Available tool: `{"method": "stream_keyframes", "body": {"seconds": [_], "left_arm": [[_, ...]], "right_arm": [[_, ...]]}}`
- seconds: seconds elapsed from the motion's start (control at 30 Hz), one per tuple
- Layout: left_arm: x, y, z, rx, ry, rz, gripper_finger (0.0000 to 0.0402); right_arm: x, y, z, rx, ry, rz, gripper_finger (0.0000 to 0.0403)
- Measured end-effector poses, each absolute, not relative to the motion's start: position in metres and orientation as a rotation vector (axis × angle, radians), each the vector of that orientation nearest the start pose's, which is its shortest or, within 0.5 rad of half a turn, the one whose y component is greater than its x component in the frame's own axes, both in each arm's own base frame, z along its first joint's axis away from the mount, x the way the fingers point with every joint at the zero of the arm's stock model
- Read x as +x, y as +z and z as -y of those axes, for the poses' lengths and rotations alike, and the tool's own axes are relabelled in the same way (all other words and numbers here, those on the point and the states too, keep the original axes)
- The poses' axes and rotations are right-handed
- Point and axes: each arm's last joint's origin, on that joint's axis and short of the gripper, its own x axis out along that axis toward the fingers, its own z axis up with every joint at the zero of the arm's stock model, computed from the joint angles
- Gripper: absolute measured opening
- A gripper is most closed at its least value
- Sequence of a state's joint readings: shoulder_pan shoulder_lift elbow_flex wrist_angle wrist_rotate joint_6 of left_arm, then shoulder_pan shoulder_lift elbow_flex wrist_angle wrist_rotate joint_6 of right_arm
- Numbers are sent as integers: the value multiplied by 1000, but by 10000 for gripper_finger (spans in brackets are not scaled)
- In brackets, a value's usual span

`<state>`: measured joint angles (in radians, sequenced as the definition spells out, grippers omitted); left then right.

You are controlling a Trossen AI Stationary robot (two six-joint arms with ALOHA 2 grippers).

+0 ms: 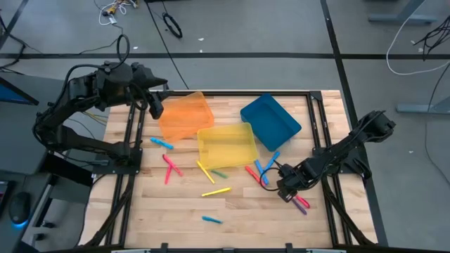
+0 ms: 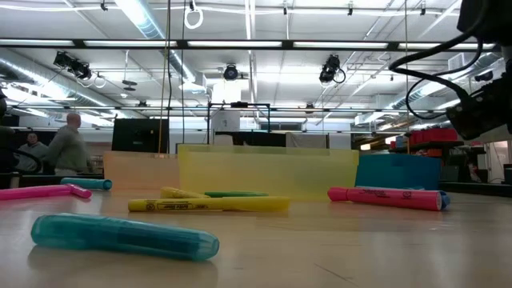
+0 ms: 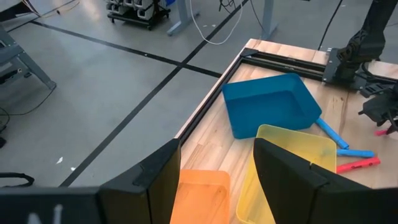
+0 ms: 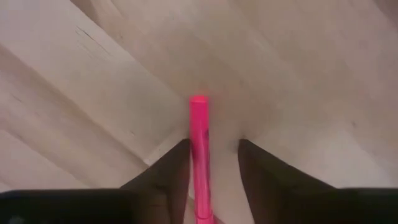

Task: Pick & Place Markers
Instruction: Put the bottom medium pink highlighter pen into the yellow bin

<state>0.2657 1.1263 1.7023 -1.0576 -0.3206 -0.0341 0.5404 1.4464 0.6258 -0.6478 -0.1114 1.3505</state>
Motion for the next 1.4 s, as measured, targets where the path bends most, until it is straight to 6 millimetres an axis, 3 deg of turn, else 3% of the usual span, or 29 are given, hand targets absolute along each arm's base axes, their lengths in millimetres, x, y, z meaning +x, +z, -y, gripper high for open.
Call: {"method": "stream_keyframes", "body": {"seconds": [0.23, 0.53, 0.7, 1.13, 1.27, 1.4], "left_arm": [[156, 482, -52, -19, 583, -470, 209], [156, 483, -52, -18, 583, -466, 209], [156, 483, -52, -16, 583, -466, 209], [156, 483, -52, -15, 582, -465, 209], [156, 483, -52, -16, 583, -465, 209], [156, 483, -52, -19, 583, -464, 209]], "right_arm": [[178, 131, -111, 744, -467, -1514, 14], [181, 143, -115, 776, -414, -1530, 10], [185, 173, -118, 771, -366, -1538, 6], [188, 293, -106, 640, -342, -1590, 2], [188, 313, -97, 604, -366, -1571, 3], [192, 315, -88, 605, -376, -1552, 2]]}}
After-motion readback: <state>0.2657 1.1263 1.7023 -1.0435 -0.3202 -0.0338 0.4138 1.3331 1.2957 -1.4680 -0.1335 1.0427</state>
